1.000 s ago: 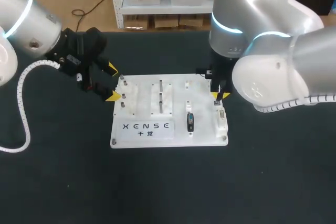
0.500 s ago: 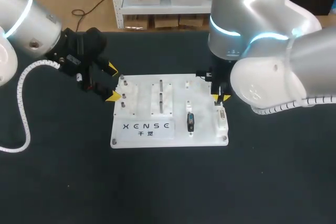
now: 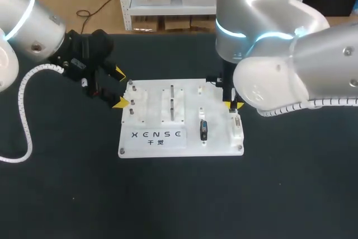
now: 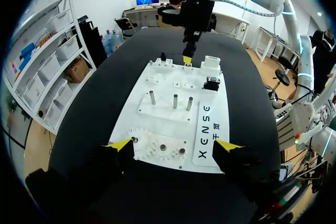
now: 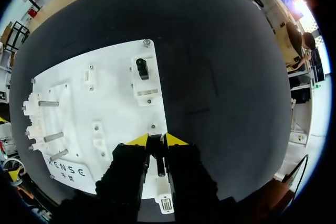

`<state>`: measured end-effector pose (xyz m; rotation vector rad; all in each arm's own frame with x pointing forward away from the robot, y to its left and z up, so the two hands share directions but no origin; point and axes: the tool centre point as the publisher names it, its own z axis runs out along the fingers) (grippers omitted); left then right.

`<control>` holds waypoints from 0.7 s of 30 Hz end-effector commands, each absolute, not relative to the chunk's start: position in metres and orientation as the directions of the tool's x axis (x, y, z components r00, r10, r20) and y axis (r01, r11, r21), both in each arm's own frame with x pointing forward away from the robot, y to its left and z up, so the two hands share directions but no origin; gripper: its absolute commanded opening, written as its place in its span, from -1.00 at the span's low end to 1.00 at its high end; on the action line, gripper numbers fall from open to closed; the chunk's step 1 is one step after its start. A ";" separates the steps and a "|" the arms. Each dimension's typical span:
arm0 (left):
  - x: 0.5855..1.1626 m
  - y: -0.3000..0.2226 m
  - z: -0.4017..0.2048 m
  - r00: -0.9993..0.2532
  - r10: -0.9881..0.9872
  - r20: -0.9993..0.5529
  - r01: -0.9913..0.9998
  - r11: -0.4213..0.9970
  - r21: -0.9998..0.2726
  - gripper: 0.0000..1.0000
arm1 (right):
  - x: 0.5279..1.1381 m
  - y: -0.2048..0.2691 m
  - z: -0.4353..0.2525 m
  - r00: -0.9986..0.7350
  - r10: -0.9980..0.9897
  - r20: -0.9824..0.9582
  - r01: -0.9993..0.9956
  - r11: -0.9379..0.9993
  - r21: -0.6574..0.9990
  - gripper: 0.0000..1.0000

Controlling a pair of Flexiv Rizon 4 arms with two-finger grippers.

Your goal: Insert the USB connector, Ethernet cable, and multi-pin plug into their matching sockets one by one.

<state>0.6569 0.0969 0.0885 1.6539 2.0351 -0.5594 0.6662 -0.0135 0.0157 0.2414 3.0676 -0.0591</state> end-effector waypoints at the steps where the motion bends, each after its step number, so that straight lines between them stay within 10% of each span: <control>1: 0.656 0.097 0.088 -0.174 0.795 -0.581 0.980 0.196 -0.025 1.00 | 0.668 -0.018 -0.004 -0.985 0.159 -0.064 0.161 0.986 -0.038 -1.00; 11: 0.656 0.097 0.088 -0.174 0.795 -0.581 0.980 0.196 -0.025 1.00 | 0.665 -0.017 0.008 -0.985 0.150 -0.086 0.153 0.988 -0.030 -1.00; 13: 0.656 0.097 0.088 -0.174 0.795 -0.581 0.980 0.196 -0.025 1.00 | 0.665 -0.016 0.014 -0.985 0.146 -0.095 0.149 0.988 -0.026 -0.36; 15: 0.656 0.097 0.088 -0.174 0.795 -0.581 0.980 0.196 -0.025 1.00 | 0.665 -0.015 0.021 -0.984 0.140 -0.112 0.142 0.990 -0.013 1.00; 21: 0.656 0.097 0.088 -0.174 0.795 -0.581 0.980 0.196 -0.025 1.00 | 0.664 -0.009 0.041 -0.980 0.135 -0.150 0.135 0.991 0.006 1.00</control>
